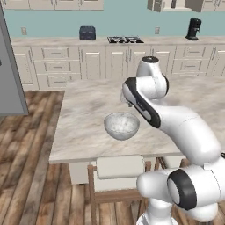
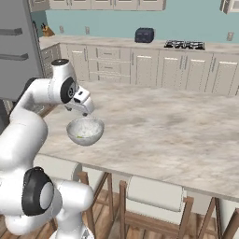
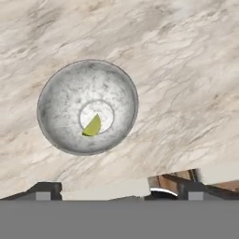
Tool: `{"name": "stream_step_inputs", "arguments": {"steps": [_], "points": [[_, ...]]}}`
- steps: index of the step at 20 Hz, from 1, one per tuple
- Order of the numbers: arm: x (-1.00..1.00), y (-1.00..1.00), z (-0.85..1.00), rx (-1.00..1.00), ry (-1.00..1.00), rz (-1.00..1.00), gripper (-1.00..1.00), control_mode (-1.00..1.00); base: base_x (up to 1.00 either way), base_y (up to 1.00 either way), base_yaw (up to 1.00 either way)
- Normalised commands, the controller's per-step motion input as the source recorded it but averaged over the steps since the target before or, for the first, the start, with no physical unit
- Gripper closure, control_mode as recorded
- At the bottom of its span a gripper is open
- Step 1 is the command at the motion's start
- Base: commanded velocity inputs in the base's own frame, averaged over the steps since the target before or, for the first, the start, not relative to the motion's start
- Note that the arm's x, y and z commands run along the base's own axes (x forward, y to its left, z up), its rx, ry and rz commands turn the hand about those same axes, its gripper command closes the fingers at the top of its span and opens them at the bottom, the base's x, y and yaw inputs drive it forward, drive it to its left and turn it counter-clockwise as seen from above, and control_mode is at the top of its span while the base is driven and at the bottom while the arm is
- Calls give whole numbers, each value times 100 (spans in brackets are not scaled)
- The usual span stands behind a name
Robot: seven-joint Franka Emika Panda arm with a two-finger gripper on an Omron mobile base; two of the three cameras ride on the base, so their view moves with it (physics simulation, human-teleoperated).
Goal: There is a bowl on the dining counter. Grab a lemon wedge from the fridge and place it in the bowl. Then get the liquor bottle and glass cup from the cabinet and place them next to the bowl.
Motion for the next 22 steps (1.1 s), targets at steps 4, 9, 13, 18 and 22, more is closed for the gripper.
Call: {"name": "stream_step_inputs", "arguments": {"steps": [4,9,13,18,22], "points": [[-100,-29,45,-7,19,10,-100,-100,0,0,0],[-100,-35,2,-13,14,13,-100,-100,0,0,0],[-80,-38,-24,-16,11,12,-100,-100,0,0,0],[-50,-42,-49,-7,1,3,-100,-100,0,0,0],[-16,-24,-19,0,2,0,-100,-100,0,0,0]]}}
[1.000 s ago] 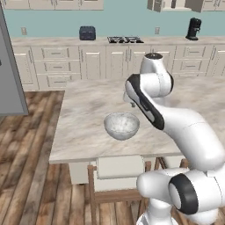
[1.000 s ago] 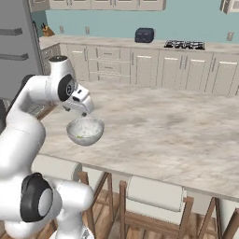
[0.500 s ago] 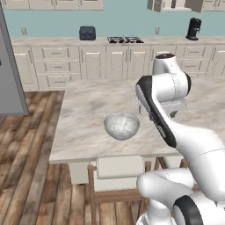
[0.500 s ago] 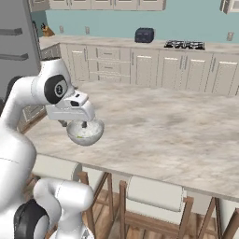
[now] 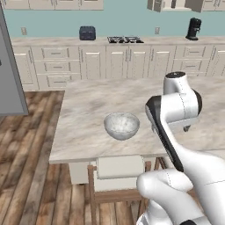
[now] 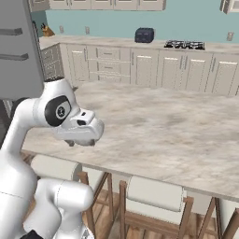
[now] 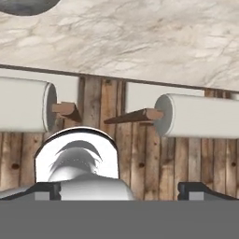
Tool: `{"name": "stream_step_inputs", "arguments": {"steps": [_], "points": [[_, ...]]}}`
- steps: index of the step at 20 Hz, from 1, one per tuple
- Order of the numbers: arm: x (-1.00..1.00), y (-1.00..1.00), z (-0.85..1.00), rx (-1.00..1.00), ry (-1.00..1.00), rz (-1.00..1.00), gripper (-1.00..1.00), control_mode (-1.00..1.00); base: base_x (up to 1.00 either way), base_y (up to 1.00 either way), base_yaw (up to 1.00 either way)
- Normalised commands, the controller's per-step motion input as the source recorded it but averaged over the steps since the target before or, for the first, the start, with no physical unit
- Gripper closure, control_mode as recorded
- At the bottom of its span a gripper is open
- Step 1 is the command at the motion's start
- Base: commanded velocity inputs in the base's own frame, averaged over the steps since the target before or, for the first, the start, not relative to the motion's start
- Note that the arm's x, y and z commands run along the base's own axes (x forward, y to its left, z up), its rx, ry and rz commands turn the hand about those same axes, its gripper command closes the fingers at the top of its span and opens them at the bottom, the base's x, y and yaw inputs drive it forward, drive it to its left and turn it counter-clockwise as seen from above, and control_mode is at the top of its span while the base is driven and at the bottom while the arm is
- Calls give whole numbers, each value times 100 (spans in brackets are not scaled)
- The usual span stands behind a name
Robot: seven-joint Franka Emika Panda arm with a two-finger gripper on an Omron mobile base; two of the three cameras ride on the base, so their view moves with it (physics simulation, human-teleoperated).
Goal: There is a bowl on the dining counter. Grab a lemon wedge from the fridge and place it in the bowl. Then get the liquor bottle and glass cup from the cabinet and place them next to the bowl.
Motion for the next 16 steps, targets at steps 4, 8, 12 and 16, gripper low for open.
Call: {"name": "stream_step_inputs", "arguments": {"steps": [4,8,12,16], "points": [[0,0,0,0,0,0,-100,100,-76,-43,-8],[0,0,0,0,0,0,-100,100,-58,-100,-24],[0,0,0,0,0,0,-100,100,-12,-100,-19],[0,0,0,0,0,0,-100,100,-1,-100,-9]]}}
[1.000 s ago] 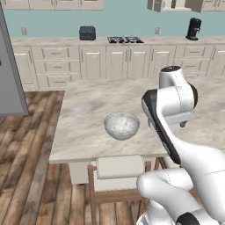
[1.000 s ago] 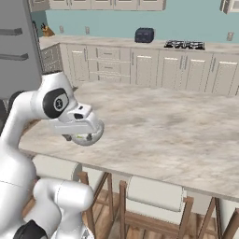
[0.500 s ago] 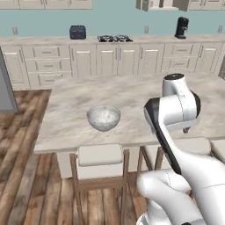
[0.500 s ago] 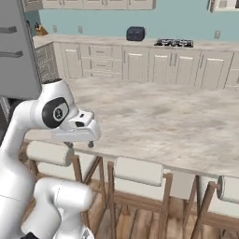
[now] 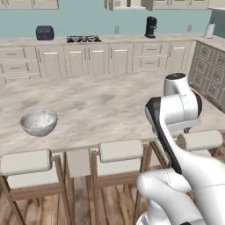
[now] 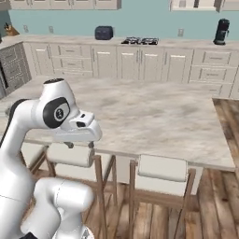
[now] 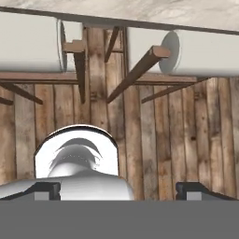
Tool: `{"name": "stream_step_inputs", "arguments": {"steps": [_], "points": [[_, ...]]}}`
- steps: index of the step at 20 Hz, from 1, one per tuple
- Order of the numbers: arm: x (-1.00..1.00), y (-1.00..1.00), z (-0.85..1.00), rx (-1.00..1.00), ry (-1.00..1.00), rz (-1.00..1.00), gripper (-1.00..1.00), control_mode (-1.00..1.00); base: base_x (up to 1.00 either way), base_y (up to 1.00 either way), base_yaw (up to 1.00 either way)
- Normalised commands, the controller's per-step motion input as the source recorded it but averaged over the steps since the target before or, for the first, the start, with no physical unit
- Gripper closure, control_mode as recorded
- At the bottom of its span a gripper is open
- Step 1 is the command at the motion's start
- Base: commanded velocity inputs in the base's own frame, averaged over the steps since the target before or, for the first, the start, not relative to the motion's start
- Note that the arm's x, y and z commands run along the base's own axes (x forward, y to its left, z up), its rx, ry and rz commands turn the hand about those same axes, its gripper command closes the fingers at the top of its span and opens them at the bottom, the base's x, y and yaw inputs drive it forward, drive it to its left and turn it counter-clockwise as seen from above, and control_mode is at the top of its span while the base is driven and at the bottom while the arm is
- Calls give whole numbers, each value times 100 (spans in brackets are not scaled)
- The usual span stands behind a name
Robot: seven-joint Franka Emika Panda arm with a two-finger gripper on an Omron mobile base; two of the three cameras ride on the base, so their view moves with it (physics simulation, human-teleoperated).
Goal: There is a bowl on the dining counter. Grab a lemon wedge from the fridge and place it in the bowl. Then get the liquor bottle and glass cup from the cabinet and place them next to the bowl.
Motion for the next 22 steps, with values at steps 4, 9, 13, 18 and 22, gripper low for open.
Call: {"name": "stream_step_inputs", "arguments": {"steps": [4,9,13,18,22], "points": [[0,0,0,0,0,0,-100,100,0,-100,-1],[0,0,0,0,0,0,-100,100,0,-100,0],[0,0,0,0,0,0,-100,100,0,-100,0],[0,0,0,0,0,0,-100,100,5,-100,0],[0,0,0,0,0,0,-100,100,23,-100,0]]}}
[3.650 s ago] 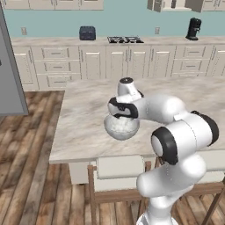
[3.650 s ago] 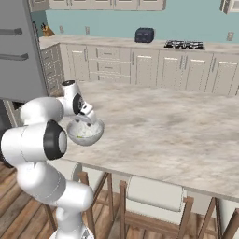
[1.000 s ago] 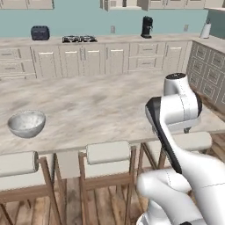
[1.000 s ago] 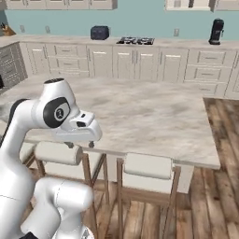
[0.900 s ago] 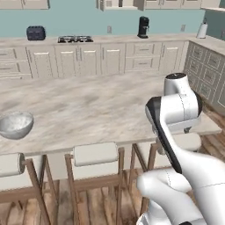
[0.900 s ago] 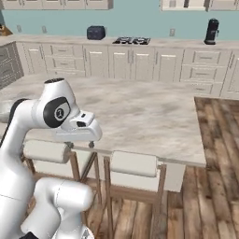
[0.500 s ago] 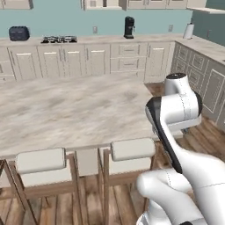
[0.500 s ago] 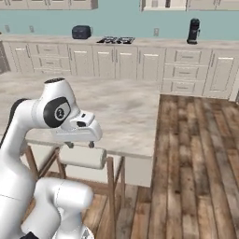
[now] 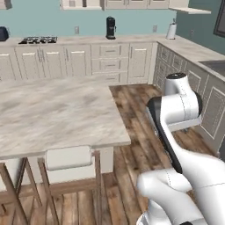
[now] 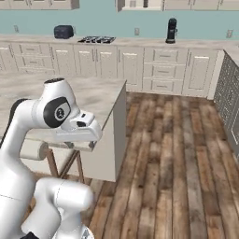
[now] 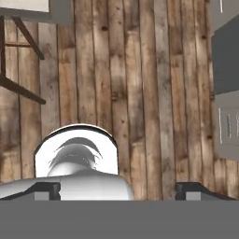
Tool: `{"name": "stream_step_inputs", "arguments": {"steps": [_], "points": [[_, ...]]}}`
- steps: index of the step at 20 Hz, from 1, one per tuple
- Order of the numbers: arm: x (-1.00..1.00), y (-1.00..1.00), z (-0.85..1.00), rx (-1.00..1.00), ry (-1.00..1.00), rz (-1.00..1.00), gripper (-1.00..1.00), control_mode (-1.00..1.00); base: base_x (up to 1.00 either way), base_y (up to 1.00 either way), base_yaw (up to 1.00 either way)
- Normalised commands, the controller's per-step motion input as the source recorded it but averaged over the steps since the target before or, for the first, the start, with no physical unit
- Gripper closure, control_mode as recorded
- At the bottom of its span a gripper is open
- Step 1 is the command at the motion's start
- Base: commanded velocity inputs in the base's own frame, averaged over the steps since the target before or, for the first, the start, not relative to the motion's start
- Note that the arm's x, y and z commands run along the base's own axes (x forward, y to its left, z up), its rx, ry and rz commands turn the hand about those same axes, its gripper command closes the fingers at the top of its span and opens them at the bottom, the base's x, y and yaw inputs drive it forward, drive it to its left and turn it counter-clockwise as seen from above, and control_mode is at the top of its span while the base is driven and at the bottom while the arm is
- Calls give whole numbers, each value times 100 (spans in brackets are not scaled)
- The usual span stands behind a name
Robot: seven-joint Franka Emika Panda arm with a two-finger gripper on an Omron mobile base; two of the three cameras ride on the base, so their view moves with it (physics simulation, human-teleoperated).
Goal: There is a bowl on the dining counter. Grab a lemon wedge from the fridge and place it in the bowl. Then get the liquor bottle and glass cup from the cabinet and place them next to the bowl.
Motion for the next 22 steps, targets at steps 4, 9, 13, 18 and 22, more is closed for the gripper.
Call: {"name": "stream_step_inputs", "arguments": {"steps": [4,9,13,18,22], "points": [[0,0,0,0,0,0,-100,100,58,-100,0],[0,0,0,0,0,0,-100,100,98,-98,1],[0,0,0,0,0,0,-100,100,100,-71,3],[0,0,0,0,0,0,-100,100,100,-42,0],[0,0,0,0,0,0,-100,100,100,-11,0]]}}
